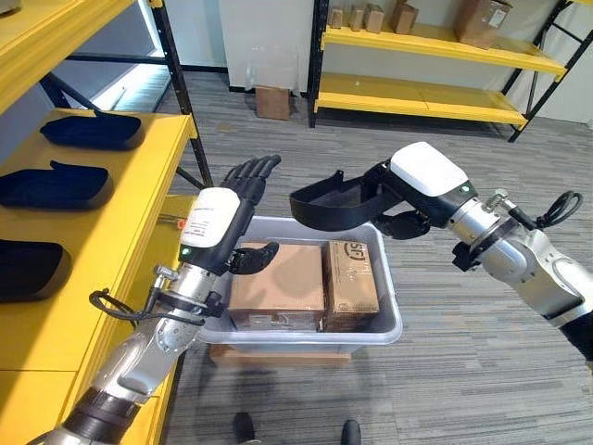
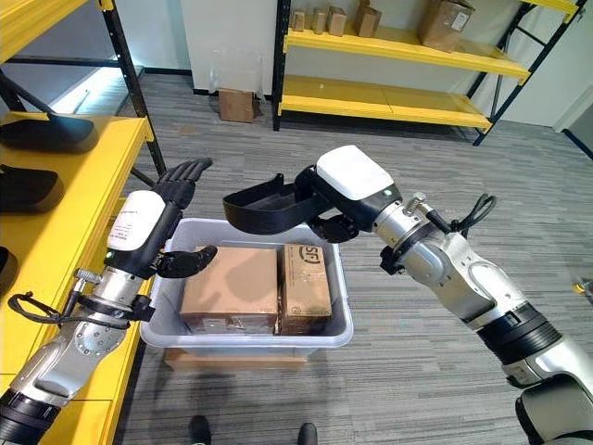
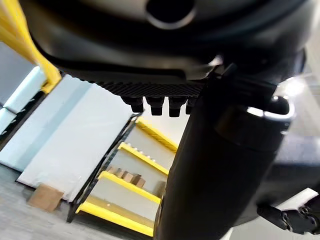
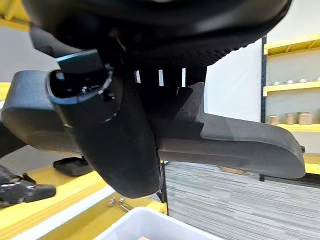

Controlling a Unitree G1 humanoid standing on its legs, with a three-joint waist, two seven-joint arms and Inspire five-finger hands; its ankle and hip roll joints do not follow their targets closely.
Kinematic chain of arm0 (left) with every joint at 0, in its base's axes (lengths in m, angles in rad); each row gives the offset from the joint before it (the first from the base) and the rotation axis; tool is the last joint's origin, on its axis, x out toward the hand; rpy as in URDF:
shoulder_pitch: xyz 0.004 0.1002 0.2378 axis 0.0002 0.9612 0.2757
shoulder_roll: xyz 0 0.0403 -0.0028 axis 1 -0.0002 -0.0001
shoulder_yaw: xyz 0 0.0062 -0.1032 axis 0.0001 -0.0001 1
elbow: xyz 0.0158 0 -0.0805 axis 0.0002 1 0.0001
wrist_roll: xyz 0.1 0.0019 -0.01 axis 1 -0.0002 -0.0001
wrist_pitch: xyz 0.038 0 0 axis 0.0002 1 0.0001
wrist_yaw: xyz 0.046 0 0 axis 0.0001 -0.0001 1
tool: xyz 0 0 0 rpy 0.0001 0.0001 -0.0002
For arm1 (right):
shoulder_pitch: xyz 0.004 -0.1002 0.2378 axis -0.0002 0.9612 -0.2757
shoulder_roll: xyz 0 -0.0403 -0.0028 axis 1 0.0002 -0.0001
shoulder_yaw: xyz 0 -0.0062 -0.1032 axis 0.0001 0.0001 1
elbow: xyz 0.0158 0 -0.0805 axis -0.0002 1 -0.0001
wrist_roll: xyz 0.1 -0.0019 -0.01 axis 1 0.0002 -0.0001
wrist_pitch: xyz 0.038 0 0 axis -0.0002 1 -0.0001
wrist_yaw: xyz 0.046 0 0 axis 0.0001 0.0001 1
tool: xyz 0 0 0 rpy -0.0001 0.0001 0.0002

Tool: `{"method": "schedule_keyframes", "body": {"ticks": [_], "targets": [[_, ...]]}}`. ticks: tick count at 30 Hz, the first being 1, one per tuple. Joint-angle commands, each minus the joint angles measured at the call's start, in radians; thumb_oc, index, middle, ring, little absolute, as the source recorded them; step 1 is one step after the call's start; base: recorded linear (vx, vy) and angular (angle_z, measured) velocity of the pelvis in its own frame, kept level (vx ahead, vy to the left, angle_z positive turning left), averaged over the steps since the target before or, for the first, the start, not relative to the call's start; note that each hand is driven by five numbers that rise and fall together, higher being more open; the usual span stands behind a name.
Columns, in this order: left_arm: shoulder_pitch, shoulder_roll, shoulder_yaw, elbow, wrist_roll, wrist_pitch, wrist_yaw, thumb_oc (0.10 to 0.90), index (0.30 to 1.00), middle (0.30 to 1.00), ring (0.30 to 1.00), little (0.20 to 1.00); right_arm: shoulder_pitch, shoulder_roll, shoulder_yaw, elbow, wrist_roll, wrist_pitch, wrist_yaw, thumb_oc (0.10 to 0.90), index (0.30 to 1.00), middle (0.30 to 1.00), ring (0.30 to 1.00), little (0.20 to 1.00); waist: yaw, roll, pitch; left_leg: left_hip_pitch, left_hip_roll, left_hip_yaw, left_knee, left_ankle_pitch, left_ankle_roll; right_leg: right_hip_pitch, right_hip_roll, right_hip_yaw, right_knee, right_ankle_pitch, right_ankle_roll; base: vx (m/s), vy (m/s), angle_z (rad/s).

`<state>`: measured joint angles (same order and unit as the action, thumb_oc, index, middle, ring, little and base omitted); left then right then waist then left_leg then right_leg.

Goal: Move parts from the plastic box to the shelf.

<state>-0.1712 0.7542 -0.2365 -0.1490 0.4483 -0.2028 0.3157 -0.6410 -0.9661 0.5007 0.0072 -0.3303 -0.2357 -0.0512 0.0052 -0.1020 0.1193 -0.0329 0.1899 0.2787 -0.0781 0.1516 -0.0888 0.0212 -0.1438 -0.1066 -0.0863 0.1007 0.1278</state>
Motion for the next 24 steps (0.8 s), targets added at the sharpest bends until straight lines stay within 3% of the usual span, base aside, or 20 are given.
{"method": "schedule_keyframes", "body": {"ticks": [1, 24], "targets": [[-0.144, 0.019, -0.037, -0.023, 0.037, -0.061, 0.083, 0.9, 1.0, 1.0, 1.0, 1.0, -0.207, 0.021, -0.029, 0.026, 0.08, -0.006, -0.128, 0.4, 0.3, 0.3, 0.3, 0.3, 0.003, -0.004, -0.118, -0.009, 0.089, -0.008, -0.009, -0.034, -0.046, 0.115, -0.077, -0.034, -0.001, -0.099, 0.088, 0.0, 0.0, 0.0], [-0.253, -0.031, -0.147, 0.016, 0.086, -0.05, 0.086, 0.9, 1.0, 1.0, 1.0, 1.0, -0.286, 0.098, 0.026, 0.061, 0.077, 0.003, -0.139, 0.4, 0.3, 0.3, 0.3, 0.3, -0.012, -0.006, -0.117, -0.003, 0.091, -0.001, -0.009, -0.037, -0.043, 0.111, -0.077, -0.028, -0.001, -0.101, 0.085, 0.0, 0.001, 0.0]]}}
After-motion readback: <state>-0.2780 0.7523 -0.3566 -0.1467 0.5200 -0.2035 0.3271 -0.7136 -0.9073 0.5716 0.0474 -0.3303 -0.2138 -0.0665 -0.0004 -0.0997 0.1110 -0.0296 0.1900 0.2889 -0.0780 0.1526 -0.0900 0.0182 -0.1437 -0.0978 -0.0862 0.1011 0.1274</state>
